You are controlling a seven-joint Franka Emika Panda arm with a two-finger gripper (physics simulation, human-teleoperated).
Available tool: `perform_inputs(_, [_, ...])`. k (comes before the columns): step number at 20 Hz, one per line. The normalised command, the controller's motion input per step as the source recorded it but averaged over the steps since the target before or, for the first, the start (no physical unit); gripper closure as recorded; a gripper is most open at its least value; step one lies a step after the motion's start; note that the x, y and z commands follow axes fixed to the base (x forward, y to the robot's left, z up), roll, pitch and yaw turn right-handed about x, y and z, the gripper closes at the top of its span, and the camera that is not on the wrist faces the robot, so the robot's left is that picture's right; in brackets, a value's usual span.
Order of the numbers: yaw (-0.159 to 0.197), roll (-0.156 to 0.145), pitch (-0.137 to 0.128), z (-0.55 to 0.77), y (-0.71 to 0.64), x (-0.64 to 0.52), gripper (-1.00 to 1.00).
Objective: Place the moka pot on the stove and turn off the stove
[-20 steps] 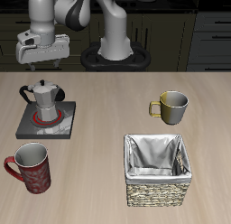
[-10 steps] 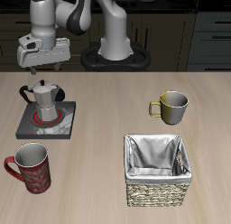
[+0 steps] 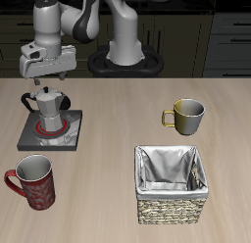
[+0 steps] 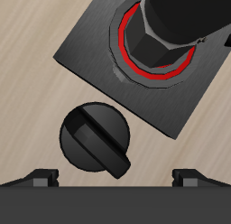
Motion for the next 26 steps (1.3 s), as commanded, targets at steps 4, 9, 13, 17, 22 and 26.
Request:
perform_inputs(4, [0.025, 0.016, 0.017, -0.13, 0.07, -0.01, -1.00])
perform_inputs(9, [0.016, -0.001, 0.011, -0.10, 0.00, 0.01, -1.00])
perform_inputs(13, [0.011, 0.008, 0.014, -0.17, 0.09, -0.08, -1.00])
perform_inputs(17, [0.018, 0.012, 0.003, -0.12, 0.15, -0.05, -1.00])
perform_inputs(22, [0.019, 0.000, 0.011, -0.06, 0.00, -0.04, -1.00])
perform_inputs(26, [0.024, -0.016, 0.025, -0.19, -0.09, -0.15, -1.00])
